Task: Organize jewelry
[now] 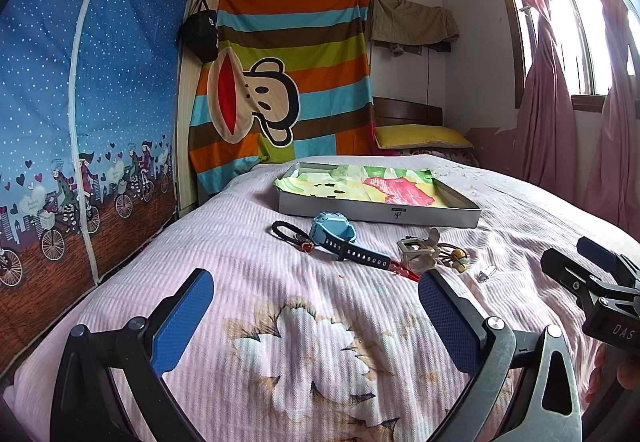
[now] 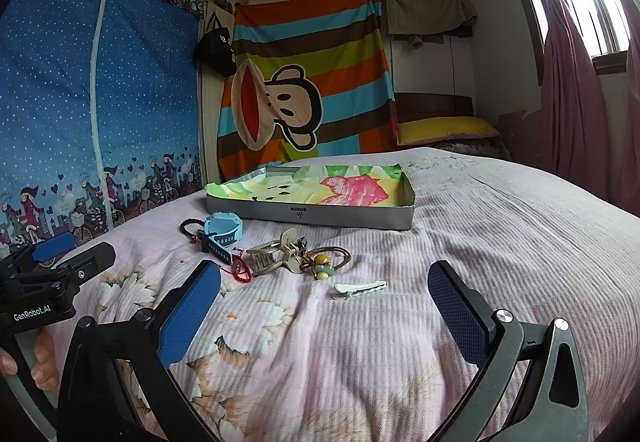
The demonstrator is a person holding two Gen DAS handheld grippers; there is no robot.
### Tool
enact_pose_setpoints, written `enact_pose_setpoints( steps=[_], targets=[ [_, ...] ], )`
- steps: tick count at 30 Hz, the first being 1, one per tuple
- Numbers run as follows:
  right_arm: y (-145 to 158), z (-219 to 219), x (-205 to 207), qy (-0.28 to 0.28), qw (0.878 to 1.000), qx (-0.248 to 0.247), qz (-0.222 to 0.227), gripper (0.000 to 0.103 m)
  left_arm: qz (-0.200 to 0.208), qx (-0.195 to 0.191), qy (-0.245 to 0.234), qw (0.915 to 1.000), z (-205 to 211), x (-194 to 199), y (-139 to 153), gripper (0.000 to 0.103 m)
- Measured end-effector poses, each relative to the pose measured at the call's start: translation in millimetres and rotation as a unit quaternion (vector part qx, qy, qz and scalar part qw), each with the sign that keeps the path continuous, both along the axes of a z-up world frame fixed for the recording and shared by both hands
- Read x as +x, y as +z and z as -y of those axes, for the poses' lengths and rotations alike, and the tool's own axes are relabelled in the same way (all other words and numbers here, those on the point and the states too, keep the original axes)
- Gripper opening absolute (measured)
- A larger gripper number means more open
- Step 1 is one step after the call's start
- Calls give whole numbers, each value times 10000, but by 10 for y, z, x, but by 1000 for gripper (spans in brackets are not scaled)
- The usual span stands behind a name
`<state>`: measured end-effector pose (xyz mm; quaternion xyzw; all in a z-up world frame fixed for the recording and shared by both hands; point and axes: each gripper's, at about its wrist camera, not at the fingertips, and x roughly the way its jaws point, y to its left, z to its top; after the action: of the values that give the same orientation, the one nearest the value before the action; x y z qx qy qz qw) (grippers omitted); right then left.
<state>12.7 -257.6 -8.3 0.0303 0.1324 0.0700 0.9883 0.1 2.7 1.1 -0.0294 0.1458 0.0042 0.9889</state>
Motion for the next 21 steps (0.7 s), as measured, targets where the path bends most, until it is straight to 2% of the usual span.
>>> enact_pose_setpoints(
  steps=[21],
  targets=[
    [30,9,-2,10,10000,-17,24,102,2,-4,-3,10000,-10,7,3,103]
  ],
)
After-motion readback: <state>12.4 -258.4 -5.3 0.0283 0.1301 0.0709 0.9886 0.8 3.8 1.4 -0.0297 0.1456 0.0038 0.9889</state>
